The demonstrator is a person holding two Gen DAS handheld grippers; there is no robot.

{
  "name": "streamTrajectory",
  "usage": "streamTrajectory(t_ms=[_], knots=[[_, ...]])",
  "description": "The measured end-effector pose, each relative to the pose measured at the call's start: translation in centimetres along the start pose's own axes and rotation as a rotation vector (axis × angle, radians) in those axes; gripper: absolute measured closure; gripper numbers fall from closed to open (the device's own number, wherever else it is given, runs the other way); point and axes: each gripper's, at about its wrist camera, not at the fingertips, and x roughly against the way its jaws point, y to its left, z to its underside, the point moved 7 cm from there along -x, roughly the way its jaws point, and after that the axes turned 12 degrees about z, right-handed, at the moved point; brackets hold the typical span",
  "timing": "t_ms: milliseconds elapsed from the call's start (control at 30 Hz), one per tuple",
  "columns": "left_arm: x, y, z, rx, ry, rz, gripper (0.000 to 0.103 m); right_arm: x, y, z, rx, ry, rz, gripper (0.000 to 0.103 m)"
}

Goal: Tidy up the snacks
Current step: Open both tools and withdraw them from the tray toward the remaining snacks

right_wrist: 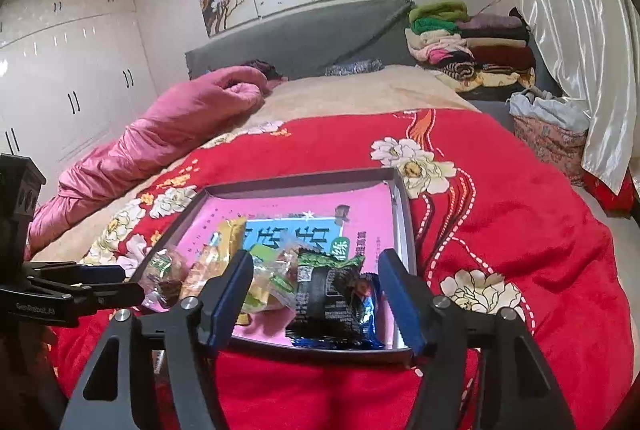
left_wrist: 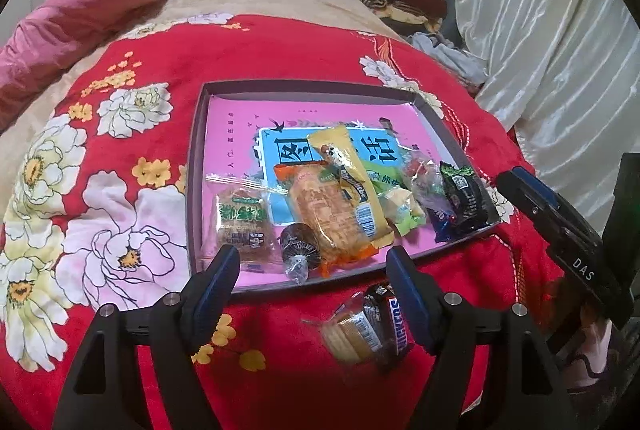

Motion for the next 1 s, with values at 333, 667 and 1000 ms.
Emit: streamTrajectory(t_ms=[333, 667, 1000], knots=[[0.8, -0.2, 0.8, -0.006, 0.015, -0.001, 0.024, 1.2, 1.6, 0.5, 0.020, 0.014, -0.038, 0.034], [0.8, -0.3, 2.0, 0.003, 0.043, 0.005, 0.024, 2.0, 3.9, 1.7, 0.081, 0.042, -0.075, 0.034], [0.1, -0.4, 3.2, 0.025, 0.082, 0.000, 0.024, 1.9, 4.9, 3.4, 0.122, 0.113, -0.101, 0.034]])
